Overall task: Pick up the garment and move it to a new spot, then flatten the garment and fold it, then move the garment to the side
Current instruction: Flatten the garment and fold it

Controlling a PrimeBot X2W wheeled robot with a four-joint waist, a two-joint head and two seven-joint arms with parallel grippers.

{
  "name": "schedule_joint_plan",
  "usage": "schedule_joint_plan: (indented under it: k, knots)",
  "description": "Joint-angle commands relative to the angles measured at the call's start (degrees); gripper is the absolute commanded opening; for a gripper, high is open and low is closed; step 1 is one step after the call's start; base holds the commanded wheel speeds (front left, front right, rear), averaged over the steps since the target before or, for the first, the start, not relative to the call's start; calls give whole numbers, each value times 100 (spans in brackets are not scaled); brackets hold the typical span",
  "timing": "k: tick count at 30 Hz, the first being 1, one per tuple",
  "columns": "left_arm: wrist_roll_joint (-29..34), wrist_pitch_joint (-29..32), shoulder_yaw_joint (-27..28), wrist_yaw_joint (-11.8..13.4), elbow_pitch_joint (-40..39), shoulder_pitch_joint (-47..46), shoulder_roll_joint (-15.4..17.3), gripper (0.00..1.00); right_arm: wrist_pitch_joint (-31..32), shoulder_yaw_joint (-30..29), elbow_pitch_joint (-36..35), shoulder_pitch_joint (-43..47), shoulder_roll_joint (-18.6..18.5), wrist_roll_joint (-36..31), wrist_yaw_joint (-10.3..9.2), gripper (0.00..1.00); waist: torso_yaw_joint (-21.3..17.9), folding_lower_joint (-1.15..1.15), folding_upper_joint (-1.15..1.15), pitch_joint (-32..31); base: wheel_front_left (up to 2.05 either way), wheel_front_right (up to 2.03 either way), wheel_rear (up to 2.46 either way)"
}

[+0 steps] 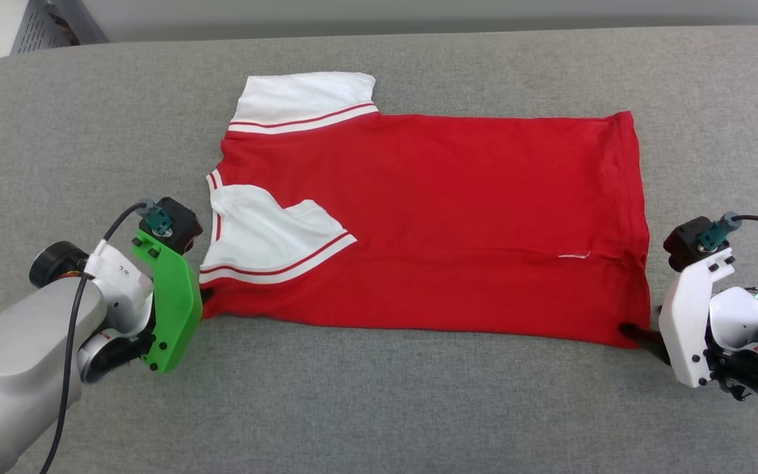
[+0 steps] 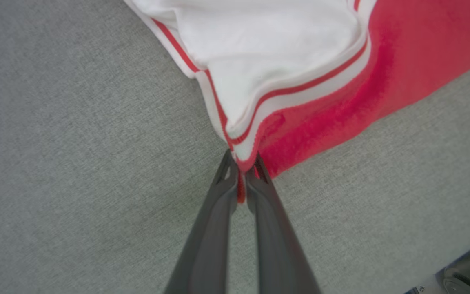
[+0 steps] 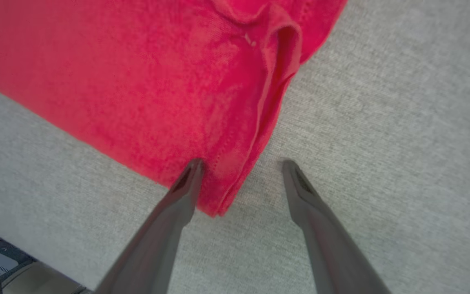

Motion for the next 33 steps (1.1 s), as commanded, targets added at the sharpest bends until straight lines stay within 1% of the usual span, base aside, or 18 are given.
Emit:
schedule_joint_plan:
  k: [1,5,8,9,10,11,18,23,28,33]
  knots:
    - [45,-51,4,23,-11,-87,-19,0,-70,79,161,118,113,-62,-3,100,30,0,0,81,0,0,0]
    - [41,-82,10,22,-5,-88,-24,0,-193,253,482,177,313,-44,-3,100,41,0,0,146,0,0,0]
    - [33,-107,8,19,13,-62,-8,0,-284,407,581,170,374,-37,-3,100,29,0,0,146,0,0,0]
    - [28,-117,6,18,24,-43,-3,0,-351,468,572,148,379,-34,-3,74,21,0,0,133,0,0,0]
    - [23,-124,4,17,34,-24,1,0,-416,497,566,126,382,-27,-3,18,13,0,0,114,0,0,0]
    - [5,-136,3,17,49,10,6,0,-490,528,561,103,385,-8,-3,0,-5,0,0,76,0,0,0]
    - [-84,-204,-10,10,118,246,32,0,-925,492,474,57,282,147,-3,0,-75,0,0,-267,0,0,0]
    - [-132,-262,-19,11,16,436,169,0,-1181,351,189,184,80,258,-3,0,-114,0,0,-595,0,0,0]
    - [-214,-295,-25,77,-261,673,368,0,-1233,169,-208,506,-189,333,-3,0,-120,0,0,-890,0,0,0]
    - [-202,-197,-54,190,-668,1037,581,0,-1133,-89,-656,1011,-434,371,-3,0,-112,0,0,-1064,0,0,0]
